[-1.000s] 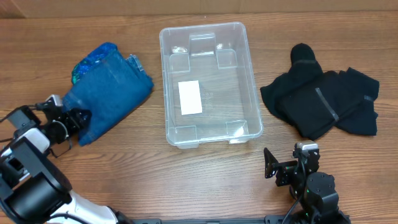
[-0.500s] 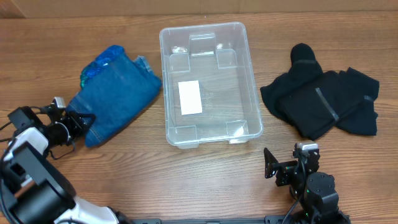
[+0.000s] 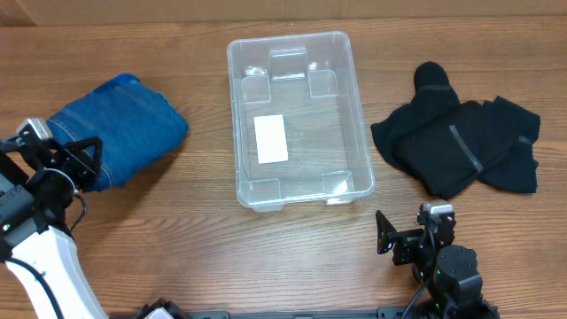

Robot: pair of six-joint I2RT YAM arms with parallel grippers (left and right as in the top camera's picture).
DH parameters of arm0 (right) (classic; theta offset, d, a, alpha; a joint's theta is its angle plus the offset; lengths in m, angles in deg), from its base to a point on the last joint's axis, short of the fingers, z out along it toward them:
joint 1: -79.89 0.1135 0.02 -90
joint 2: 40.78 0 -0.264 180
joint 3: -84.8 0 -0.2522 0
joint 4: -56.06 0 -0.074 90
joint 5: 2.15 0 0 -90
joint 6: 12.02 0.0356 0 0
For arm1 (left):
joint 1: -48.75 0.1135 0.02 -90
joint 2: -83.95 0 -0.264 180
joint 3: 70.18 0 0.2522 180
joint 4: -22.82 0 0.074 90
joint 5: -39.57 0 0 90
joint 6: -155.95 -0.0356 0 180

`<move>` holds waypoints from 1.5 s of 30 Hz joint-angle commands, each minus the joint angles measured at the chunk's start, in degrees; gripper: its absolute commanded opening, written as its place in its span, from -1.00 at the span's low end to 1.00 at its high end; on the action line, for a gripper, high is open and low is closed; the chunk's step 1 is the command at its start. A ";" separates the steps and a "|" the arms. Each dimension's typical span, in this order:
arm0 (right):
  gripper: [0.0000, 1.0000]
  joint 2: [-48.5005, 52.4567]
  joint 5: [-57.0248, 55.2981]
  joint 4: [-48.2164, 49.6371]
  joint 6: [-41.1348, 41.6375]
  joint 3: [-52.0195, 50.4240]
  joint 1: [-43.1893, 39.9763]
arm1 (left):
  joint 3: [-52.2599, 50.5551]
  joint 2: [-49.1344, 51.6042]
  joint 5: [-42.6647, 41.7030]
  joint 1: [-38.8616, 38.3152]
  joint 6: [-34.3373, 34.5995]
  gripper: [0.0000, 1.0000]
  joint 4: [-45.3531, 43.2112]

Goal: Pack container
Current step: 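Lift the denim with the left gripper and lower it into the bin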

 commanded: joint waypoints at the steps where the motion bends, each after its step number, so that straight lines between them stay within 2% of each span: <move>1: 1.00 -0.68 -0.57 0.20 -0.42 -1.05 -0.22 | 1.14 -4.20 -12.94 0.09 8.04 -0.92 -3.45; 5: 1.00 -0.68 -0.57 0.22 -0.42 -1.05 -0.22 | 1.33 -4.83 -21.42 0.09 19.54 -0.92 -15.06; 10: 1.00 -0.68 -0.57 0.20 -0.42 -1.05 -0.22 | 3.28 -9.79 -21.51 0.07 36.98 -0.92 -33.53; 14: 1.00 -0.68 -0.57 0.20 -0.42 -1.05 -0.22 | 3.85 -13.62 -17.11 -2.97 47.19 -0.92 -32.98; 18: 1.00 -0.68 -0.57 0.20 -0.42 -1.05 -0.22 | 3.85 -17.46 -0.83 -15.15 53.20 -0.92 -28.72; 23: 1.00 -0.68 -0.57 0.20 -0.42 -1.05 -0.22 | 3.82 -17.18 27.65 -39.41 60.06 -0.92 -23.74; 29: 1.00 -0.68 -0.57 0.20 -0.42 -1.05 -0.22 | 3.82 -8.28 61.99 -67.76 68.81 -0.92 -25.18; 32: 1.00 -0.68 -0.57 0.20 -0.42 -1.05 -0.22 | 3.85 -0.35 74.60 -76.98 75.56 -0.92 -29.81; 34: 1.00 -0.68 -0.57 0.20 -0.42 -1.05 -0.22 | 3.85 4.68 79.38 -79.56 78.49 -0.92 -32.68; 39: 1.00 -0.68 -0.57 0.20 -0.42 -1.05 -0.22 | 3.85 11.61 80.11 -80.17 78.34 -0.92 -40.65; 43: 1.00 -0.68 -0.57 0.20 -0.42 -1.05 -0.22 | 3.85 11.96 84.17 -80.19 71.38 -0.92 -45.62; 45: 1.00 -0.68 -0.57 0.22 -0.42 -1.05 -0.22 | 3.85 12.09 84.00 -80.15 71.47 -0.92 -45.81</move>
